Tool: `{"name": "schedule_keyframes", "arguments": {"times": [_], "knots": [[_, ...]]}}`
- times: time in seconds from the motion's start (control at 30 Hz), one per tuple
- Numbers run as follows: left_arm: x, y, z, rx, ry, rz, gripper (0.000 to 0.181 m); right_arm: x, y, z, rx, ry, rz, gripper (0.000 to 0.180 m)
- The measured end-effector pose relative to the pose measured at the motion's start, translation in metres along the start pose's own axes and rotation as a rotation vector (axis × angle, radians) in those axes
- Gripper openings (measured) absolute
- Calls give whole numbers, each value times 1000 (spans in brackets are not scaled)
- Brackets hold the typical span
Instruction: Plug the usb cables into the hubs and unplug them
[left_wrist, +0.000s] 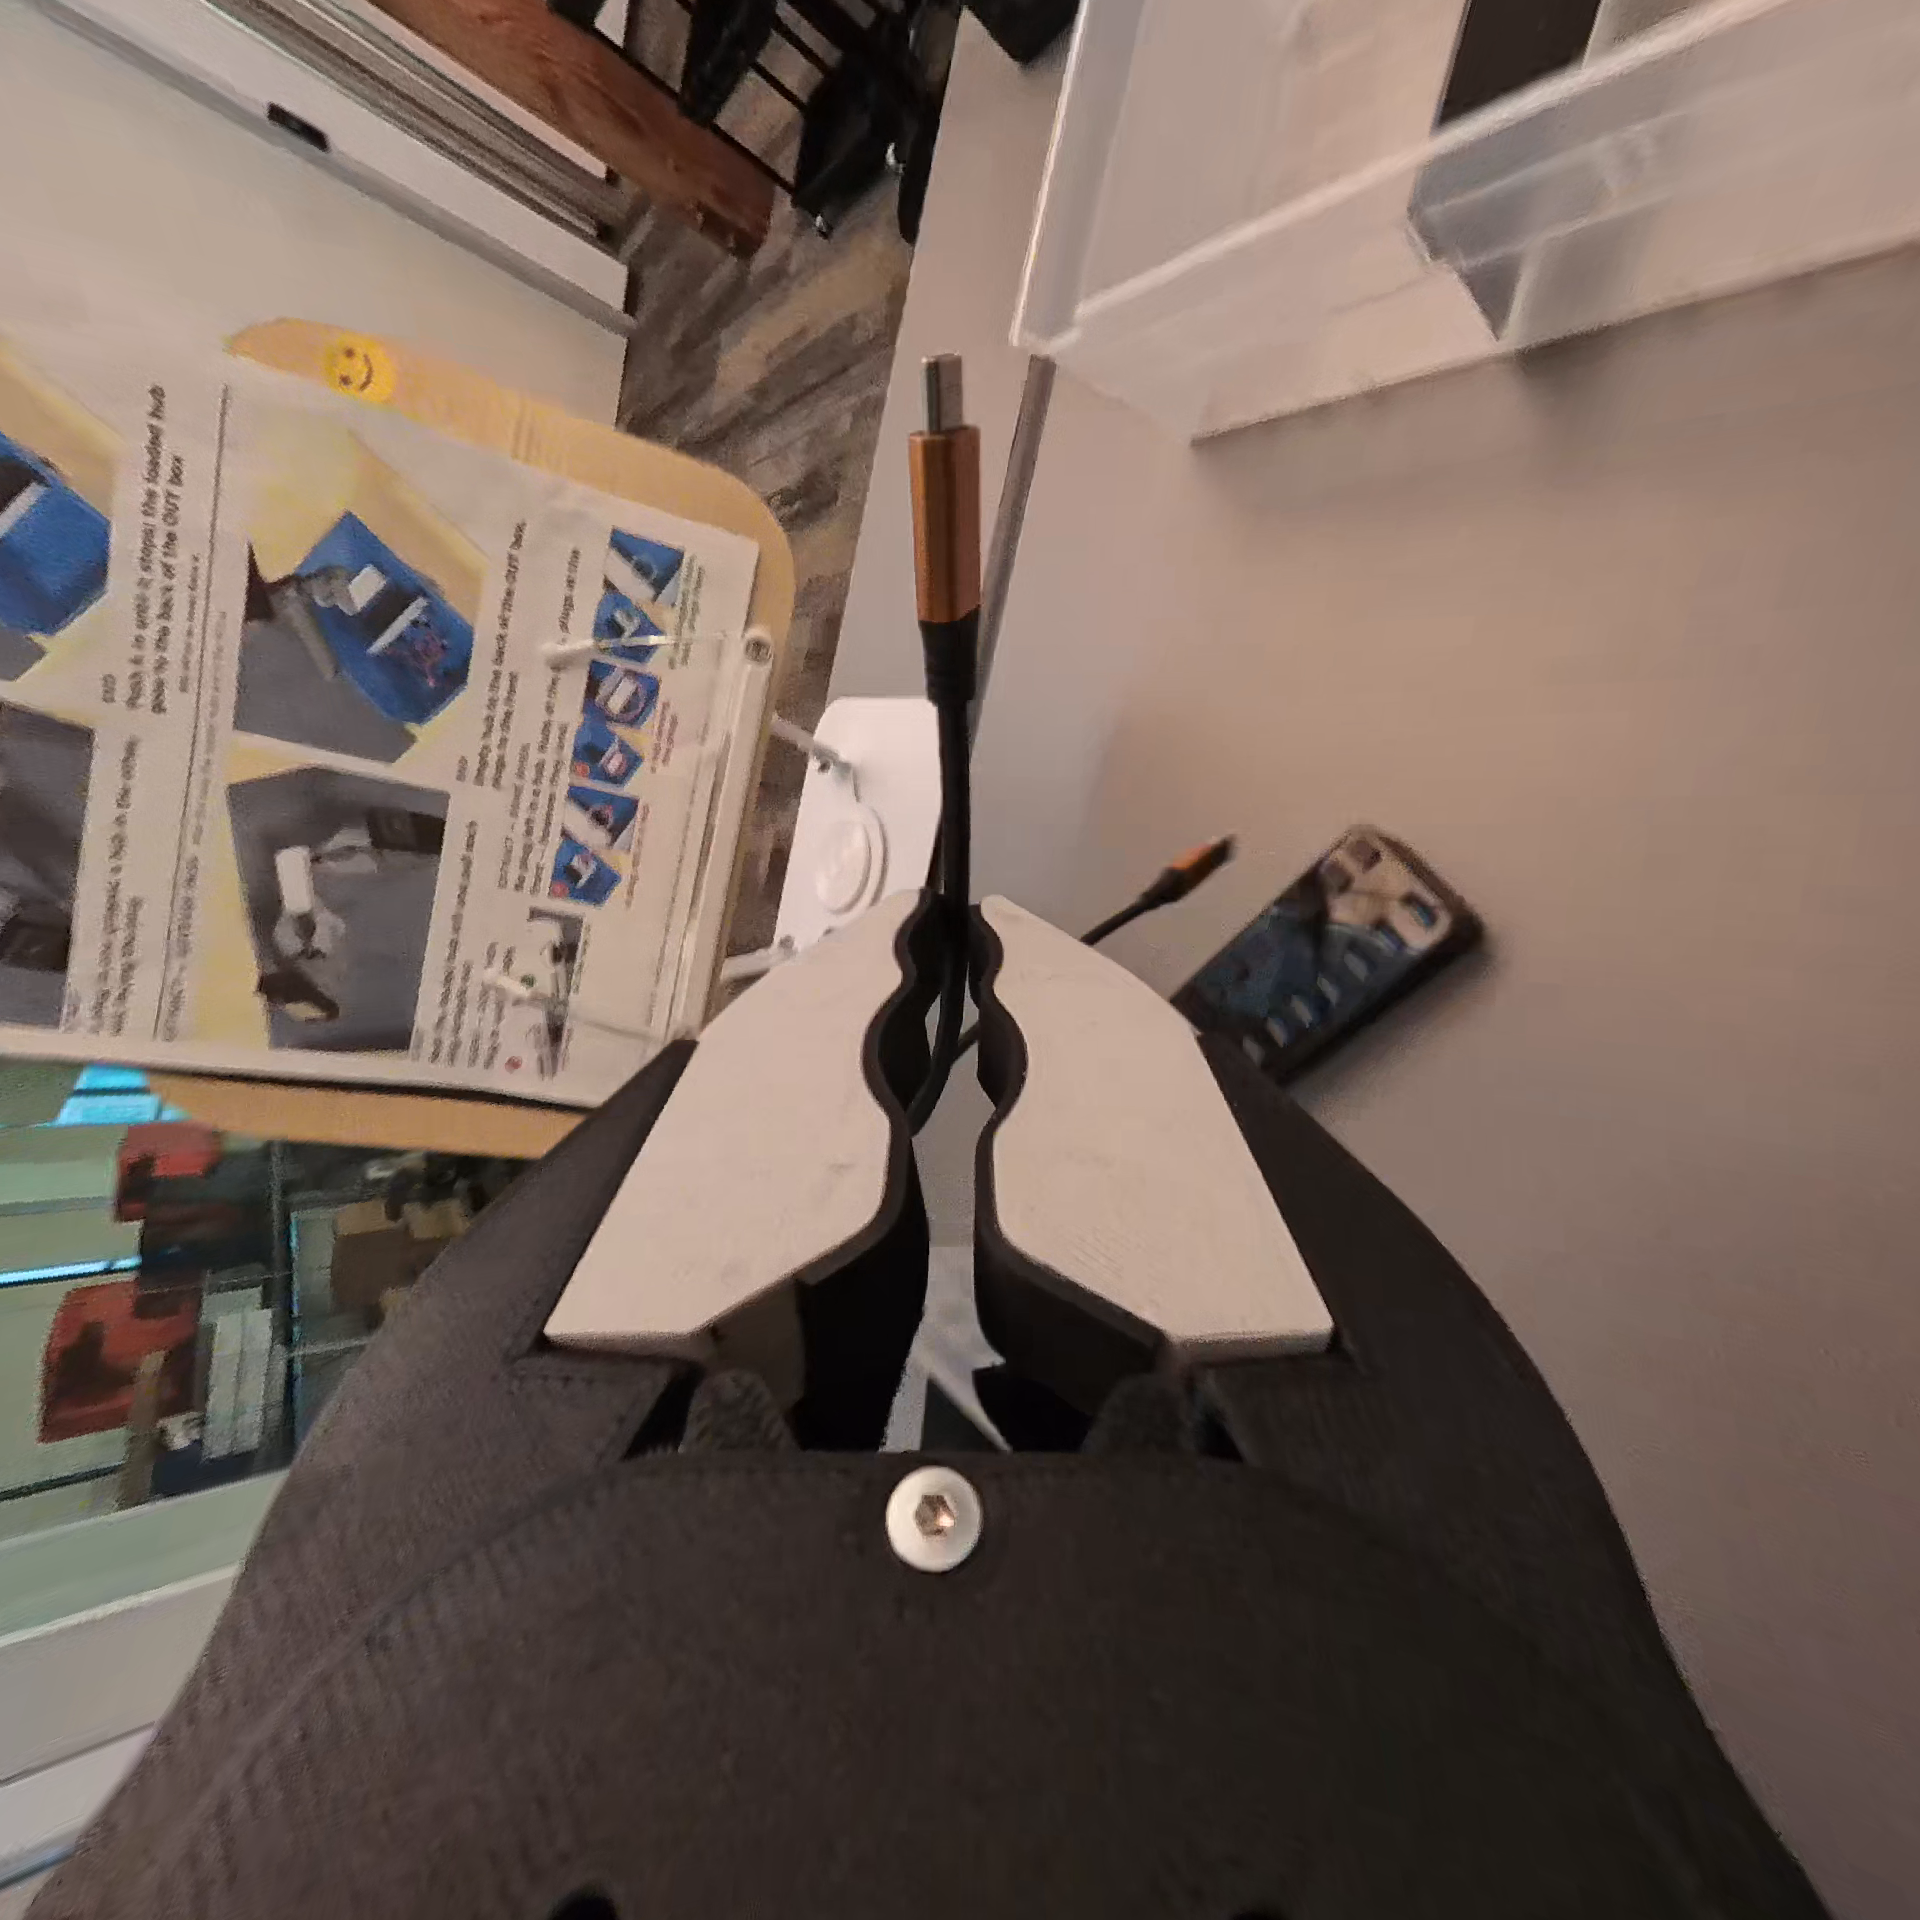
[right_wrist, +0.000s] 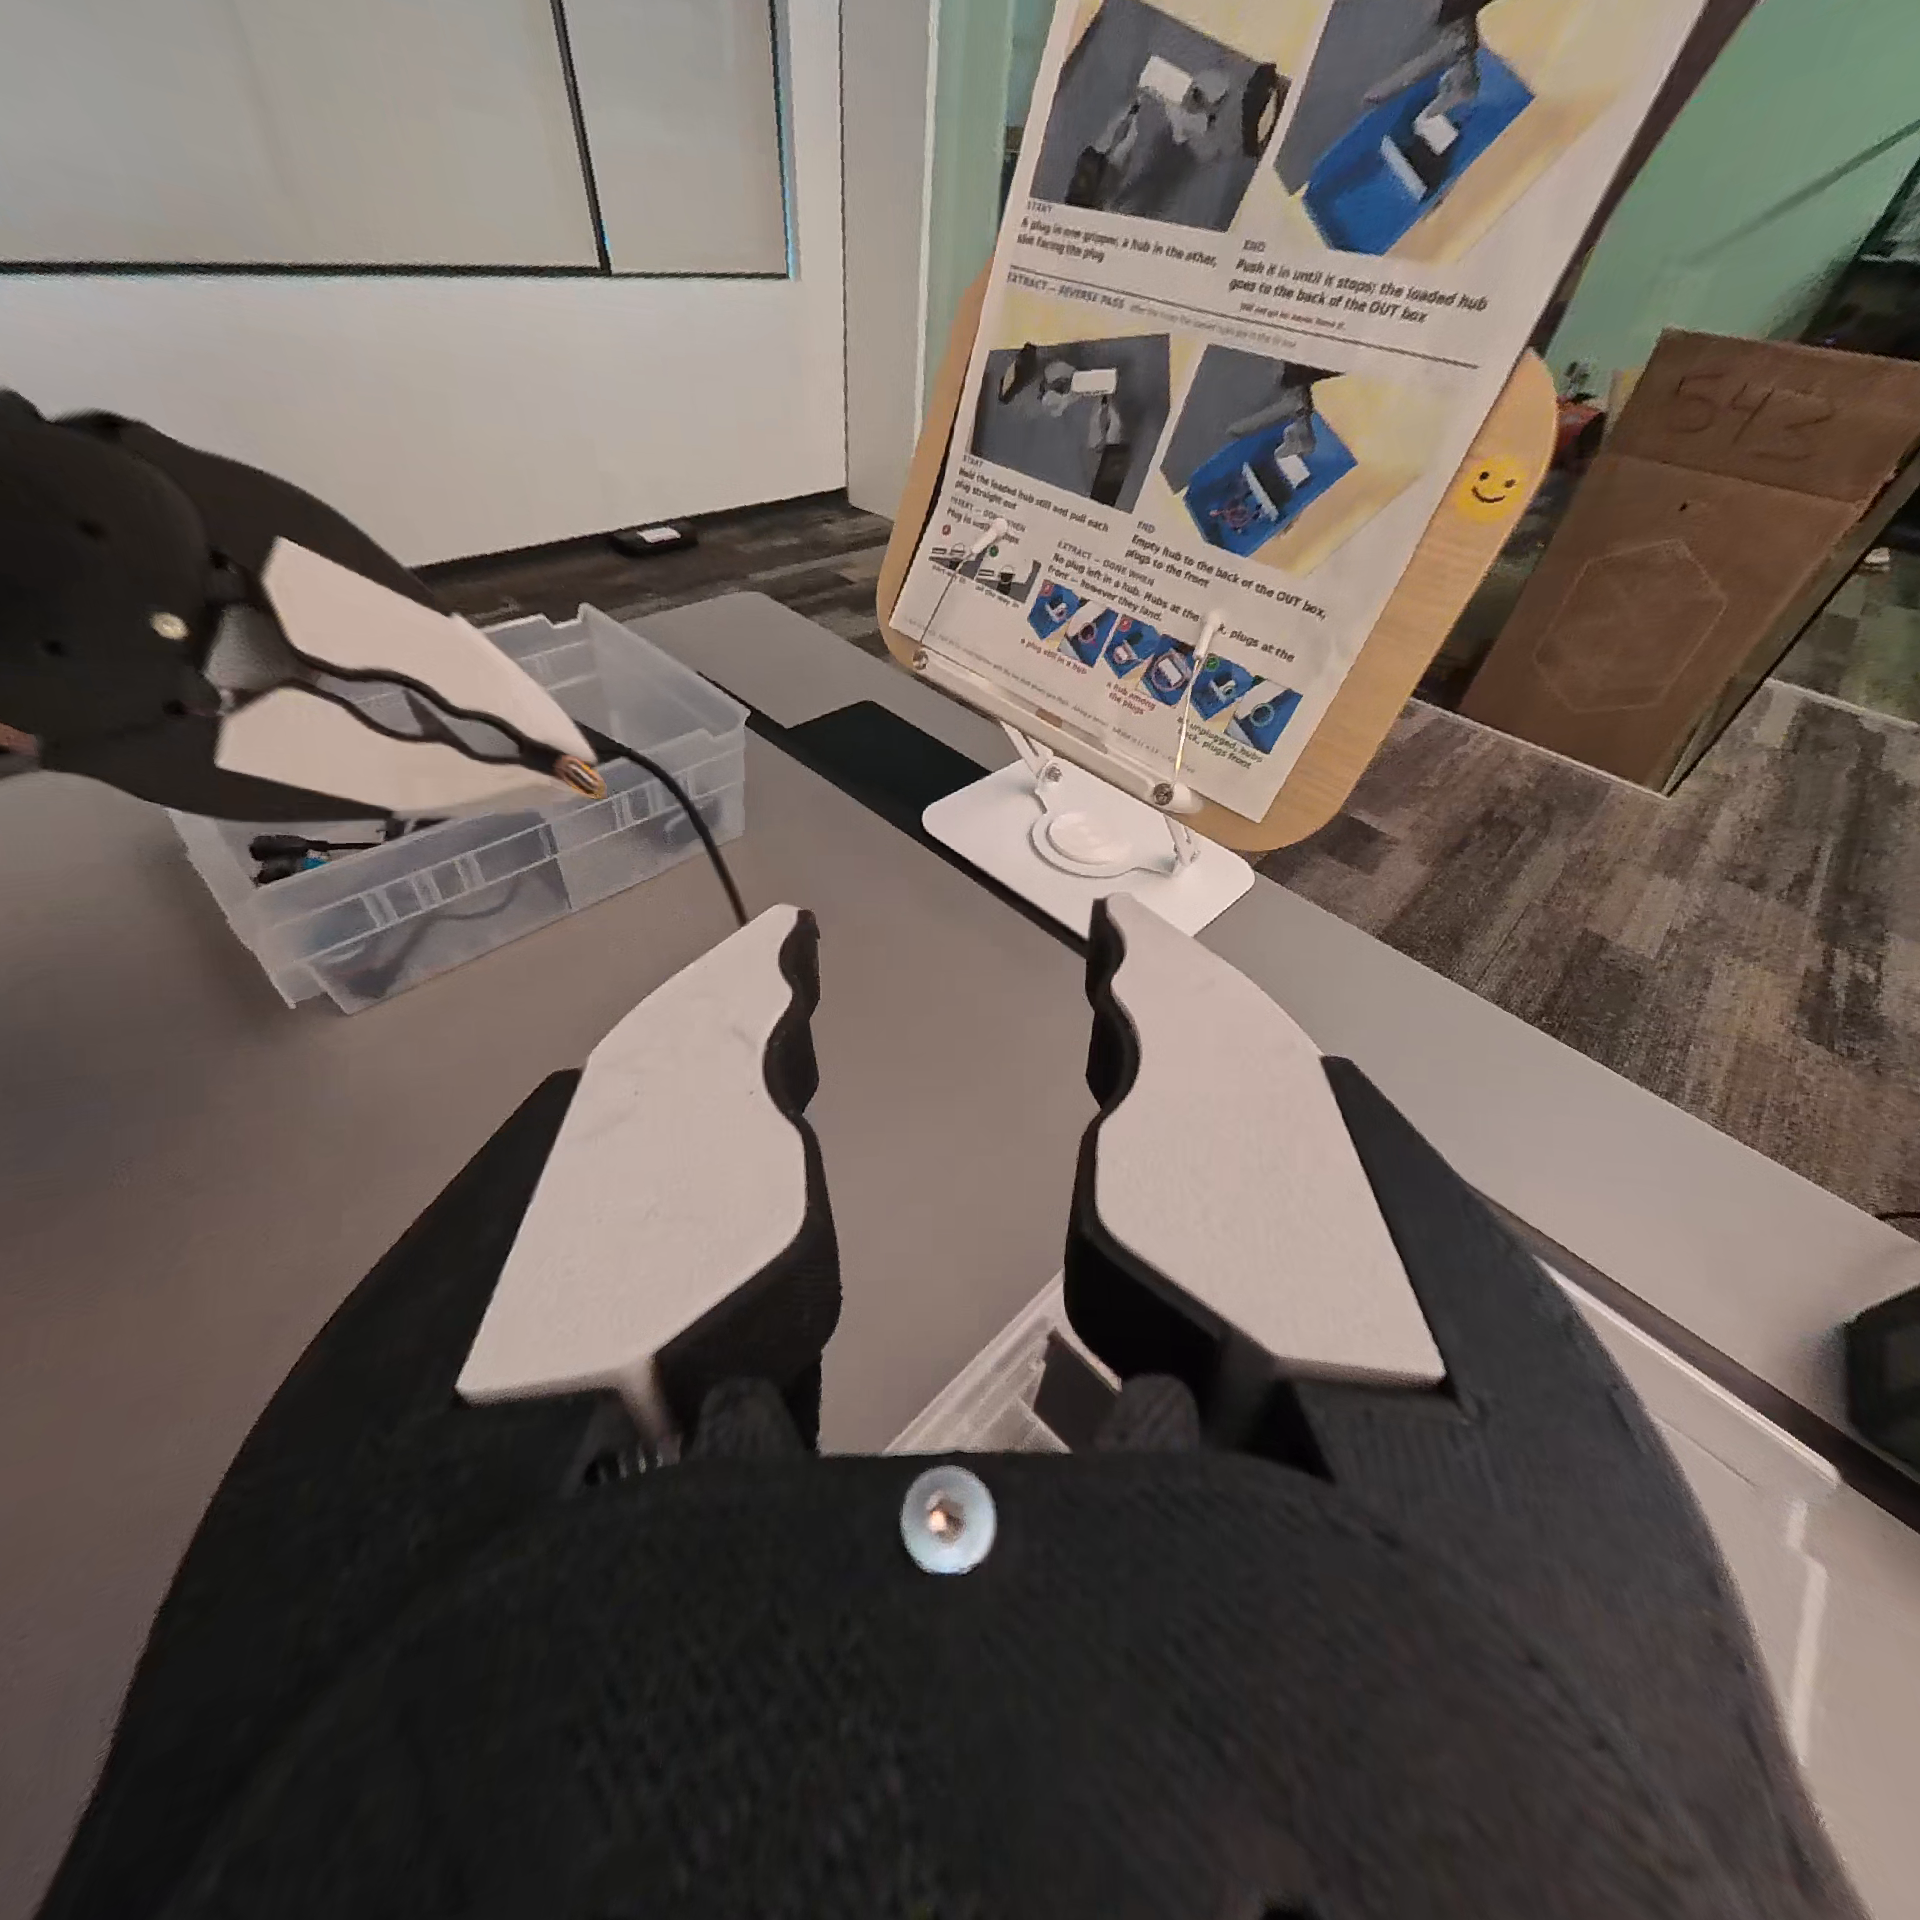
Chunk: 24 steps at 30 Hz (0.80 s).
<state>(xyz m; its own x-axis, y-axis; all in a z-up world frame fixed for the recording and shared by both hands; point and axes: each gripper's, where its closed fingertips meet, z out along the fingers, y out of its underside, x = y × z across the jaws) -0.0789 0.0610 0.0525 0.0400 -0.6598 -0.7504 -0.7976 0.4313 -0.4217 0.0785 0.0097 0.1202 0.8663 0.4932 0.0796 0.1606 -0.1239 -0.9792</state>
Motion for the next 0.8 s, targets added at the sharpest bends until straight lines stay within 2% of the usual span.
{"name": "schedule_keyframes", "arguments": {"times": [0.1,0.23,0.47,0.63,0.73,0.8], "knots": [[29,-13,36,20,47,102,3,4,-1,-5,-3,15,-8,50],[103,9,78,-67,207,276,3,4,-2,-13,0,18,-23,50],[174,25,92,-78,309,370,3,9,-6,-18,19,11,-25,49],[192,24,94,-47,343,180,10,15,-6,-15,19,16,-16,49],[183,15,82,-11,390,-44,44,15,-5,-16,20,10,-15,49],[165,3,63,68,397,-230,55,16,-6,-18,23,12,-18,49]]}}
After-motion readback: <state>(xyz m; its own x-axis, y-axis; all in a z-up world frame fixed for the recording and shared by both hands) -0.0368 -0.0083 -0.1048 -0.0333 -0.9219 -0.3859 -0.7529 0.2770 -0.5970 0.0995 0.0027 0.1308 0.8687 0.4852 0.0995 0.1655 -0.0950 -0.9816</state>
